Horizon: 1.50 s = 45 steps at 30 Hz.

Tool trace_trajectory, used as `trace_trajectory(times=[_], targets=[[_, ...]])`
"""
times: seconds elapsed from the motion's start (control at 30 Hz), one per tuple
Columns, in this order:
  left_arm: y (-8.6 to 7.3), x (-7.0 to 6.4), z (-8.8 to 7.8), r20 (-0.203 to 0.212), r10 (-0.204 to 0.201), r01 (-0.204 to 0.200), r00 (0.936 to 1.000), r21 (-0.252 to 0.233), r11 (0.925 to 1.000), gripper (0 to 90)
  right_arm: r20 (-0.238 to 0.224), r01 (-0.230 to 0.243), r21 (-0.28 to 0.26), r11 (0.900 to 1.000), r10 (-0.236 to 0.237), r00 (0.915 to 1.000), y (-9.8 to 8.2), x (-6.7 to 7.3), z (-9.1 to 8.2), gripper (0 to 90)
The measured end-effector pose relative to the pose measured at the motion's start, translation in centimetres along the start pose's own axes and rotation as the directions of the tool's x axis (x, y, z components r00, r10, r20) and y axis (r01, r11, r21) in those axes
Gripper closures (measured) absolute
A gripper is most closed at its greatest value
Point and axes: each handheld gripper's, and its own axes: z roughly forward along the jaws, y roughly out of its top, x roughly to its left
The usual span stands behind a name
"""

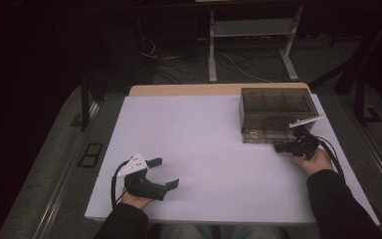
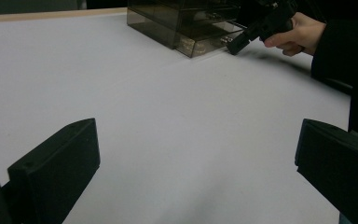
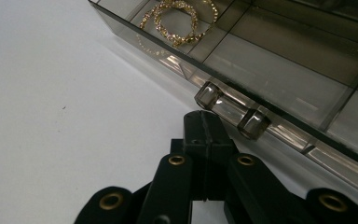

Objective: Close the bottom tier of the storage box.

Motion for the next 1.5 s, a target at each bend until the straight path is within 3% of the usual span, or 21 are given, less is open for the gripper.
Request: trace_trajectory(times=[0.63,1.5], targets=[[0.0,0.0,0.0,0.001,0.001,-0.001,1.0,-0.001,1.0,0.0,0.043,-0.019,-0.006,1.0,0.019,0.9989,1.2,-0.4,0.6,89.0],[0.0,0.0,0.1,0.0,0.001,-0.001,1.0,-0.001,1.0,0.0,0.067,-0.068,-0.099,0.993,0.075,0.9949,1.5,-1.6,1.2,89.0]])
